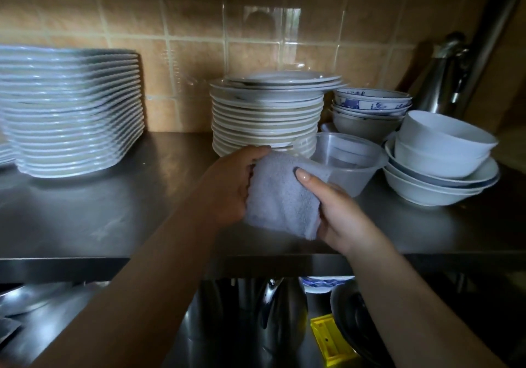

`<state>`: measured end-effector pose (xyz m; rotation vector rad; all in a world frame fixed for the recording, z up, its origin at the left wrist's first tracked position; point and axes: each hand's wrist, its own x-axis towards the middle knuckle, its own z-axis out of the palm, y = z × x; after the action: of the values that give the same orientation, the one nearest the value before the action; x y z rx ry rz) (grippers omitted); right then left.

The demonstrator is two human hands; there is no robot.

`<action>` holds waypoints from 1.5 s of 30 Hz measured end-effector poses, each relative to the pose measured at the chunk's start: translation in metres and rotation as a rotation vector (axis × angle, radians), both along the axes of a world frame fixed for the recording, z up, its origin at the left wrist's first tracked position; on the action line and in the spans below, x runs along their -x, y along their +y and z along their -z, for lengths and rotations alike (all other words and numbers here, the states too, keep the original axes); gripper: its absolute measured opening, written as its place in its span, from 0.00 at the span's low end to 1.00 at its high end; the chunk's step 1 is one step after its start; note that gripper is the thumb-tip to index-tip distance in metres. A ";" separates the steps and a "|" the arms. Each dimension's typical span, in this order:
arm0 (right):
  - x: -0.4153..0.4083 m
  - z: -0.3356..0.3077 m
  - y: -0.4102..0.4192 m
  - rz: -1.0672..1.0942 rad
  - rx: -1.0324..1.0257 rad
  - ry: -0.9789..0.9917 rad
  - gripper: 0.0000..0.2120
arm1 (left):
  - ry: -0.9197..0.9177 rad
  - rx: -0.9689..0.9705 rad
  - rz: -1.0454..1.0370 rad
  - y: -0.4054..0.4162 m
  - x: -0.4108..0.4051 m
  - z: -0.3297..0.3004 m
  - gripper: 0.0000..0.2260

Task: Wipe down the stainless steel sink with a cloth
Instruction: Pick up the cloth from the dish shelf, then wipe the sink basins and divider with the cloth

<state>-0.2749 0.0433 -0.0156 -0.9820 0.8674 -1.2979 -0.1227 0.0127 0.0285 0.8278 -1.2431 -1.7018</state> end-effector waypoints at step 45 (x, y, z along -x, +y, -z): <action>0.065 0.193 0.586 1.612 -0.142 -1.052 0.22 | -0.477 1.432 0.816 0.385 0.228 0.218 0.08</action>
<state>-0.3394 0.6292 -0.2086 0.8708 0.7692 -2.5866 -0.3504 0.3973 -0.1896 -0.2531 -2.7861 -0.6203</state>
